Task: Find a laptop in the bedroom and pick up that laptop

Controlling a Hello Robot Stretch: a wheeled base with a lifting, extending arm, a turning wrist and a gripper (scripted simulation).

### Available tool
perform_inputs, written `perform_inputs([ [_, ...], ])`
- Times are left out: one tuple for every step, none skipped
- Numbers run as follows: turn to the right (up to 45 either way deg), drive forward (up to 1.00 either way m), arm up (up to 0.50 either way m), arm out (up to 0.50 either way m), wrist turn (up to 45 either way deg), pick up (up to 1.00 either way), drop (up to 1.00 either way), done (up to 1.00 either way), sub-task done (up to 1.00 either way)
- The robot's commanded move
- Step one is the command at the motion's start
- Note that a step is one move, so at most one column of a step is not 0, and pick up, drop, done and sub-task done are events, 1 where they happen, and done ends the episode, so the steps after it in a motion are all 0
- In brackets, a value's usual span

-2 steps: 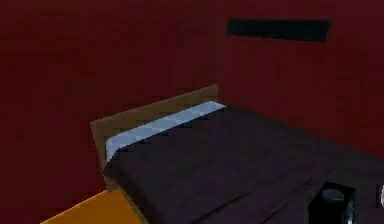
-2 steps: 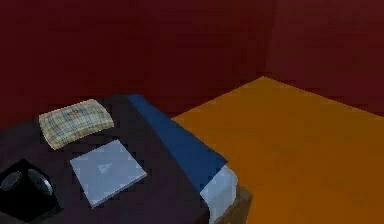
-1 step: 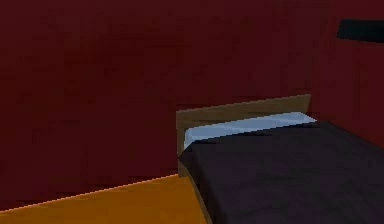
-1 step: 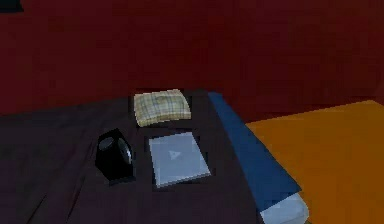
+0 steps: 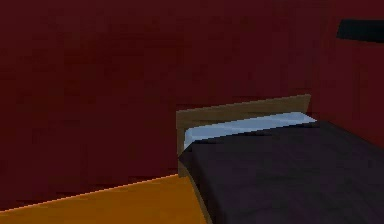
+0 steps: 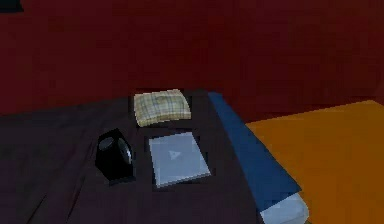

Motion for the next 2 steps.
perform_inputs([
  [0.0, 0.00, 0.20, 0.00, 0.0, 0.00, 0.00, 0.00, 0.00],
  [0.0, 0.00, 0.00, 0.38, 0.0, 0.00, 0.00, 0.00, 0.00],
])
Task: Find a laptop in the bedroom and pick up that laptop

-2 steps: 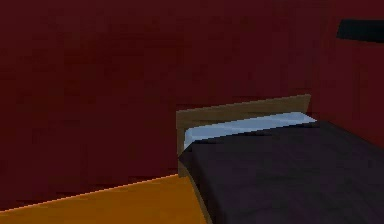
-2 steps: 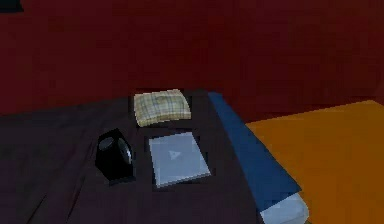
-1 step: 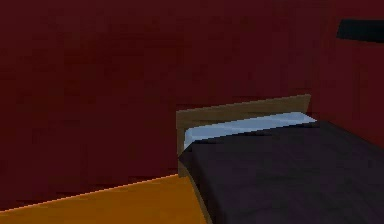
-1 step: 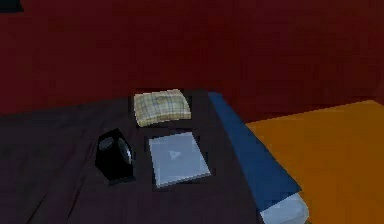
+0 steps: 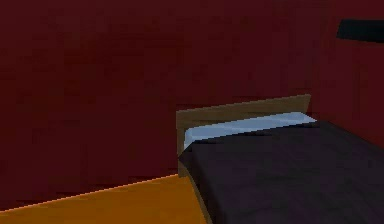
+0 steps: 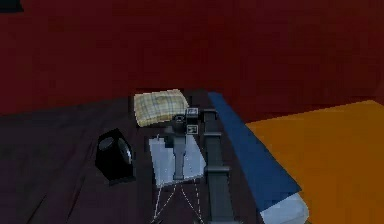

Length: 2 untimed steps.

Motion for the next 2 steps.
perform_inputs([
  [0.0, 0.00, 0.00, 0.00, 45.0, 0.00, 0.00, 0.00, 0.00],
  [0.0, 0.00, 0.00, 0.00, 45.0, 0.00, 0.00, 0.00, 0.00],
])
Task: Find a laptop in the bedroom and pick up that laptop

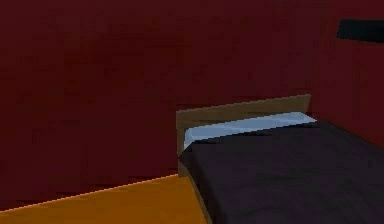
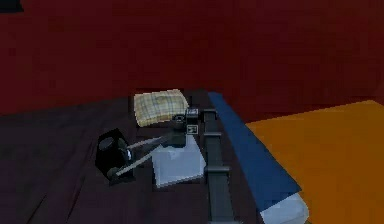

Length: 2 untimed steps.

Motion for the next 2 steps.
perform_inputs([
  [0.0, 0.00, 0.00, 0.00, 45.0, 0.00, 0.00, 0.00, 0.00],
  [0.0, 0.00, -0.30, 0.00, 0.0, 0.00, 0.00, 0.00, 0.00],
])
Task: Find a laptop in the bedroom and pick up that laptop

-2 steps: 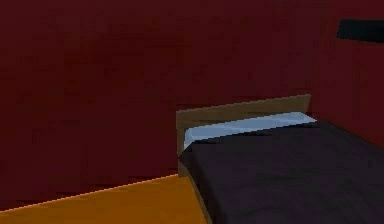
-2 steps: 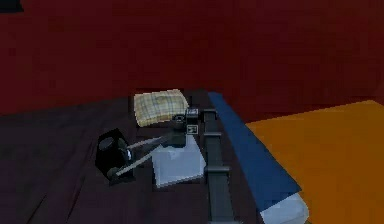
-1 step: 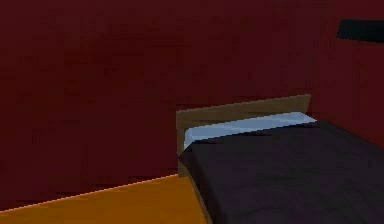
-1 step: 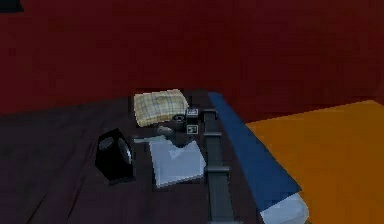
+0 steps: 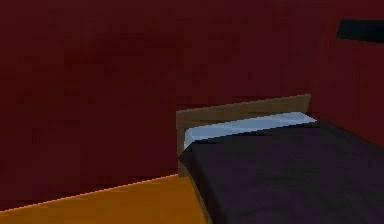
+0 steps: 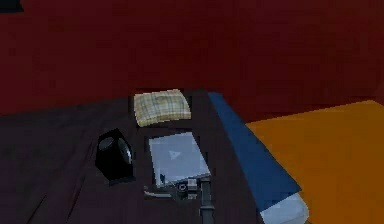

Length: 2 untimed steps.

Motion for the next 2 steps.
perform_inputs([
  [0.0, 0.00, 0.00, 0.00, 0.0, 1.00, 0.00, 0.00, 0.00],
  [0.0, 0.00, 0.10, 0.00, 0.0, 0.00, 0.00, 0.00, 0.00],
])
